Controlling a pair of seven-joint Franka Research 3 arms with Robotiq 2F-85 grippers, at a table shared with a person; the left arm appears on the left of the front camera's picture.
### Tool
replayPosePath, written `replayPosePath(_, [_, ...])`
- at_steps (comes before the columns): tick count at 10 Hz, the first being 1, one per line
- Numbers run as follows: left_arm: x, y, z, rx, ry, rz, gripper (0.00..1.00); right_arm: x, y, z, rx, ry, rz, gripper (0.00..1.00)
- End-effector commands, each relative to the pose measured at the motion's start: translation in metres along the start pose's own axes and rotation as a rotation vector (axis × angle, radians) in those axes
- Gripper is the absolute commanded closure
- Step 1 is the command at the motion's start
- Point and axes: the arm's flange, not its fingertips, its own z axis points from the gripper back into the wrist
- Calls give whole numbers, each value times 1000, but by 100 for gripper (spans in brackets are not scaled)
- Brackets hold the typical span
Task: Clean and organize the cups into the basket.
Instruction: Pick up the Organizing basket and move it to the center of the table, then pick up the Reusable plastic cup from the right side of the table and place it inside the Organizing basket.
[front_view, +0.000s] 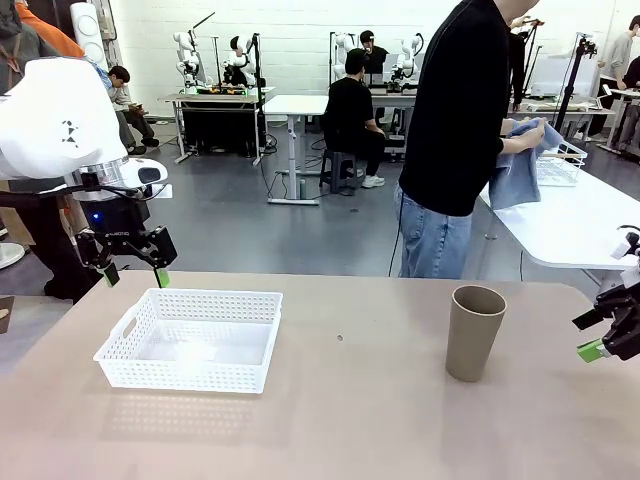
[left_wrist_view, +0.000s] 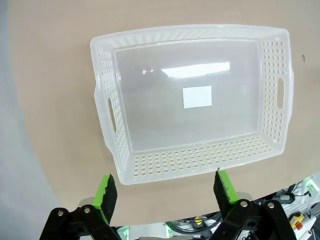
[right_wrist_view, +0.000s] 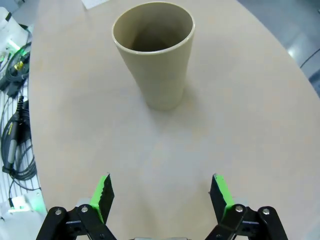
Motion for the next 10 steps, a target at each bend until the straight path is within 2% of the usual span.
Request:
replayPosePath(1, [0, 1, -1, -1, 1, -5, 0, -2, -1, 0, -5, 17, 1, 0])
replayPosePath(3, [0, 0, 0, 0, 0, 0, 0, 0, 0, 0, 0, 1, 0, 0])
replayPosePath(4, [4, 2, -2, -12, -7, 24, 0, 4, 0, -13, 36, -89, 212, 0])
replayPosePath(5, [3, 2, -4, 3, -2, 31, 0, 4, -5, -26, 80, -148, 316, 0])
replayPosePath(6, [1, 1, -3, 10, -12, 35, 0, 1, -13, -35, 101, -191, 364, 0])
replayPosePath(8, [-1, -5, -2, 42, -53, 19, 0, -7, -29, -46, 135, -313, 420, 0])
replayPosePath(10, [2, -6, -5, 46, -56, 17, 0, -23, -55, -57, 144, -484, 350, 0])
